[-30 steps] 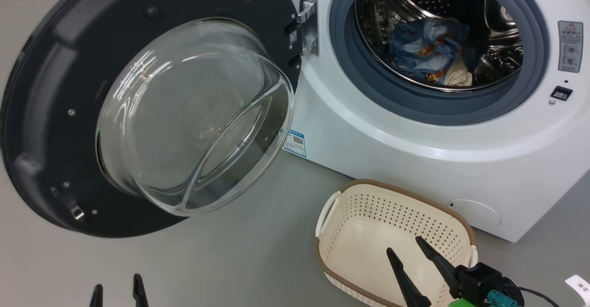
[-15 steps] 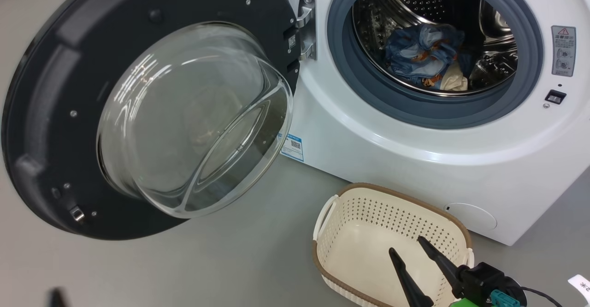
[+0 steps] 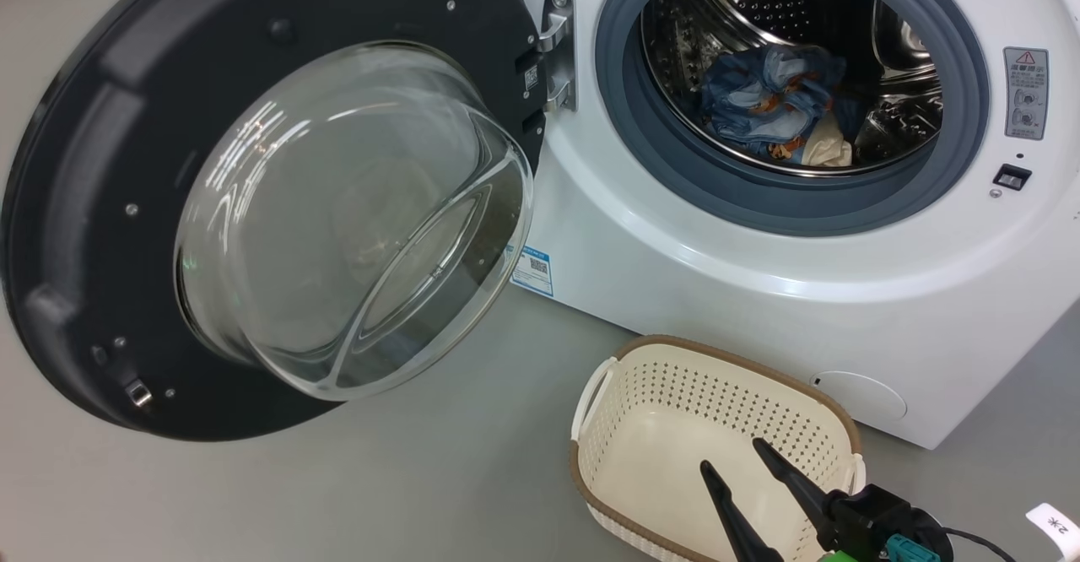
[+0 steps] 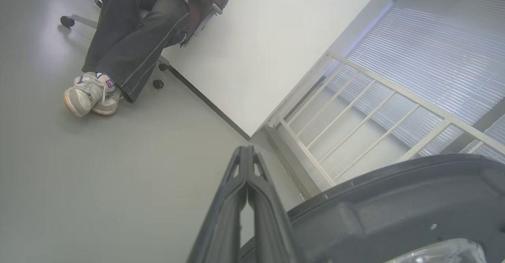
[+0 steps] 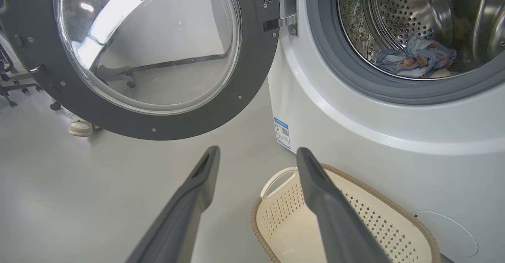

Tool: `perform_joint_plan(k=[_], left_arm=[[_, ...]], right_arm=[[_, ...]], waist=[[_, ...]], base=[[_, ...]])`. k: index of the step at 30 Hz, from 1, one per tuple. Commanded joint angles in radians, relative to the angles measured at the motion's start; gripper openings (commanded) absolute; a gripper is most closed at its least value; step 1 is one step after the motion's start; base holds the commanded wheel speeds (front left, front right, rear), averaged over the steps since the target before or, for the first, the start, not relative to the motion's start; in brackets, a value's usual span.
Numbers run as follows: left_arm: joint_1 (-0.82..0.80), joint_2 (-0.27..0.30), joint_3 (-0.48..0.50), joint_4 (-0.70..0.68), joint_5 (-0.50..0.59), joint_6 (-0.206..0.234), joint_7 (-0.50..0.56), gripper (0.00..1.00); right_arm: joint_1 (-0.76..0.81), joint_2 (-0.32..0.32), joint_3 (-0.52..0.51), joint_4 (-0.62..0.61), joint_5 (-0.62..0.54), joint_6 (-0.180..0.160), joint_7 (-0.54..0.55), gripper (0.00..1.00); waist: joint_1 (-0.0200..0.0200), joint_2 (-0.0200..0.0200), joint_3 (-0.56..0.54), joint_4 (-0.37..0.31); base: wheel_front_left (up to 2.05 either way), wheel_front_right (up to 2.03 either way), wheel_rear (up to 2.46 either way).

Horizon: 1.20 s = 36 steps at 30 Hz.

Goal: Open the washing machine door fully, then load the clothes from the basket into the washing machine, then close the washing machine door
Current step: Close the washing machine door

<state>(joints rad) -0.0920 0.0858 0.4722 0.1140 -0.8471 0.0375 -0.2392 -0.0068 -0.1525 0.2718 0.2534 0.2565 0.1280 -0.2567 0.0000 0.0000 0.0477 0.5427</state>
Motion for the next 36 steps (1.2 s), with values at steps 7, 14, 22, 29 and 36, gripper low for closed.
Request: perform_joint_plan(k=[7,14,22,29,36], left_arm=[[-0.206,0.191,0.099,0.149,-0.087,0.02,0.097,0.0],[-0.395,0.289,0.117,0.335,-0.184,0.041,0.211,0.0],[-0.568,0.341,0.12,0.501,-0.288,0.049,0.349,0.0],[-0.644,0.384,0.095,0.619,-0.312,0.023,0.429,0.0],[-0.694,0.384,0.089,0.703,-0.334,-0.02,0.445,0.0]], right_arm=[[-0.022,-0.011,0.023,-0.02,0.017,0.003,-0.005,1.0],[-0.008,-0.013,0.015,-0.024,0.017,0.003,-0.005,1.0],[0.023,-0.021,-0.01,-0.034,0.008,0.003,-0.005,1.0],[0.048,-0.034,-0.033,-0.05,-0.001,0.003,-0.005,1.0],[0.069,-0.04,-0.051,-0.063,-0.008,0.003,-0.005,1.0]], waist=[[0.0,0.0,0.003,0.001],[0.0,0.0,0.009,0.002],[0.0,0.0,0.02,-0.003],[0.0,0.0,0.026,-0.007],[0.0,0.0,0.03,-0.01]], base=[[-0.02,-0.02,-0.02],[0.0,0.0,0.0],[0.0,0.0,0.0],[0.0,0.0,0.0],[0.0,0.0,0.0]])
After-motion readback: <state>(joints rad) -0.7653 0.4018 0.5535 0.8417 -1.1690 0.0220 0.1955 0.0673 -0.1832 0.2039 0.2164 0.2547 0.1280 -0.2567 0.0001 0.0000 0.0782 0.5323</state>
